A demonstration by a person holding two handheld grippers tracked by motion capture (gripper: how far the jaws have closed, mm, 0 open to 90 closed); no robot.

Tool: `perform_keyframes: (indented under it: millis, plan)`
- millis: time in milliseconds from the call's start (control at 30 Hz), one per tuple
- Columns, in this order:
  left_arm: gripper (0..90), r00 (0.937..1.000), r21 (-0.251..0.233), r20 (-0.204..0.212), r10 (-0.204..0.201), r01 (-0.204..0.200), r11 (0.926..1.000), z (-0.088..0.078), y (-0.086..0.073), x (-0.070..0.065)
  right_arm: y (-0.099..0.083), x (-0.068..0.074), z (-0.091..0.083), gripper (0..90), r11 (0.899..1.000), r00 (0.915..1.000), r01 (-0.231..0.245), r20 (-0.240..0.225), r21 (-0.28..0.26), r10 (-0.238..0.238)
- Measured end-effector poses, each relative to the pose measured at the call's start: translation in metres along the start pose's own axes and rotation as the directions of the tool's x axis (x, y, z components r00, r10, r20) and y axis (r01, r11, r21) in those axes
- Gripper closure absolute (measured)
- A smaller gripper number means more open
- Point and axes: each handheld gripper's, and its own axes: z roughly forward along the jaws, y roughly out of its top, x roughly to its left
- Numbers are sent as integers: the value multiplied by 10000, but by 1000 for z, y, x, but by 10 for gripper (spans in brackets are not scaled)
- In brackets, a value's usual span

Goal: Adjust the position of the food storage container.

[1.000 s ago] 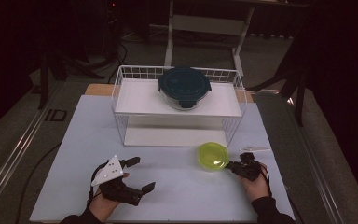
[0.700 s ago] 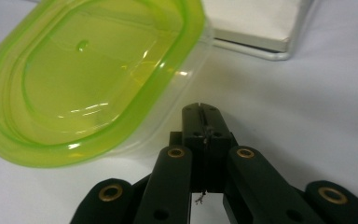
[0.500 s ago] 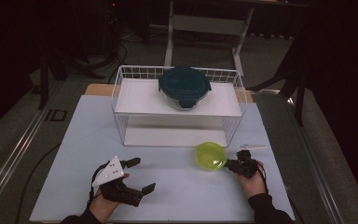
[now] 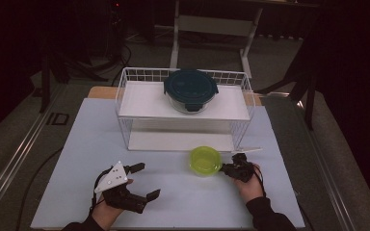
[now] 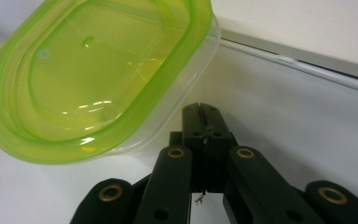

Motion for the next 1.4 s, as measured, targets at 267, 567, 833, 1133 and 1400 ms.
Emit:
perform_keyframes:
  millis: [267, 567, 833, 1133, 1400]
  plan:
    - [8, 10000, -8, 0, -10, 10, 10000, 0, 0, 0, 5, 14, 13, 900, 9996, 9992, 239, -325, 145, -235]
    - [8, 10000, 4, 8, -46, 46, 10000, 0, 0, 0, 8, 26, 24, 900, 9990, 9976, 346, -611, 284, -328]
    - [8, 10000, 11, 21, -40, 40, 10000, 0, 0, 0, 12, 33, 32, 900, 9988, 9965, 387, -749, 313, -363]
    - [8, 10000, 36, 43, -43, 43, 10000, 0, 0, 0, 16, 38, 39, 900, 9984, 9955, 456, -844, 327, -427]
    - [8, 10000, 17, 47, -47, 47, 10000, -1, 0, 0, 17, 40, 39, 899, 9977, 9953, 588, -784, 330, -561]
